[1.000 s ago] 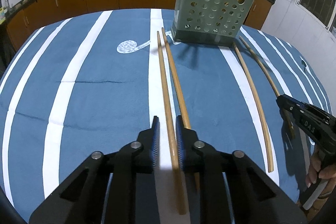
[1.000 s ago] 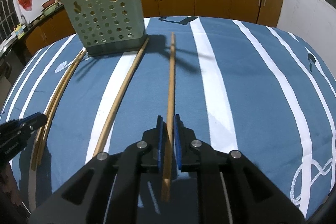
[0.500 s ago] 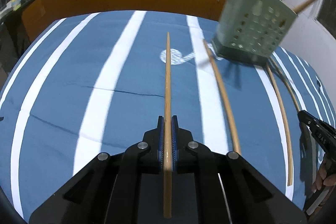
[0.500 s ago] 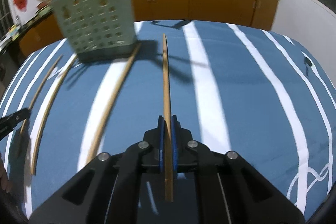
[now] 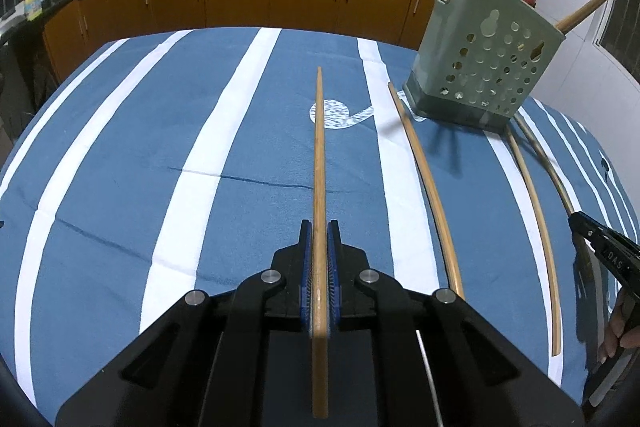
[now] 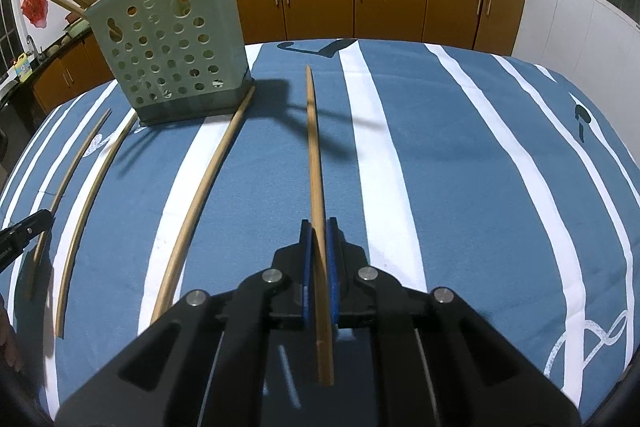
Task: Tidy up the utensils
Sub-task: 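Hold the chopstick in the left tool while the right tool holds its own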
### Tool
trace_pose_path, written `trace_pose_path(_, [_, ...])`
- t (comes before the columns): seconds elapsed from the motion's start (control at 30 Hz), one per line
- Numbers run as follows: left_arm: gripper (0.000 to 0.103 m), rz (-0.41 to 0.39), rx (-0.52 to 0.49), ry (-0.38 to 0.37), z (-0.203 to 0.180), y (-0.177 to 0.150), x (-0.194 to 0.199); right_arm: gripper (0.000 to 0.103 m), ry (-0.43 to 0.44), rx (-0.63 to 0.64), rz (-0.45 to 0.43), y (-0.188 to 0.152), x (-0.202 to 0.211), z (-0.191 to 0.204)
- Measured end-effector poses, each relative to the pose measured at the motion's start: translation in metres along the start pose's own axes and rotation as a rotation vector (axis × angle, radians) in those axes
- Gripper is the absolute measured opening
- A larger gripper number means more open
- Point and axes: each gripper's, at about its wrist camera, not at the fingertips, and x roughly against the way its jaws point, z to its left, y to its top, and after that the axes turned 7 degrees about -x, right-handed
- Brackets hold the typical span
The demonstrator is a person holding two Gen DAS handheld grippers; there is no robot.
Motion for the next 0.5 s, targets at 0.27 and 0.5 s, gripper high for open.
trace_pose_path(0.27, [0.009,-0.001,0.008,-0.007,-0.0009,0.0004,-0.0008,0.010,-0.001,0.002,0.001,-0.0001,-0.0004,0.0014])
trace_pose_path(0.5, [0.010,-0.001,0.011,-0.009,-0.0007,0.0000,-0.0006,0.010,-0.002,0.005,0.001,0.0005,-0.0007,0.0015])
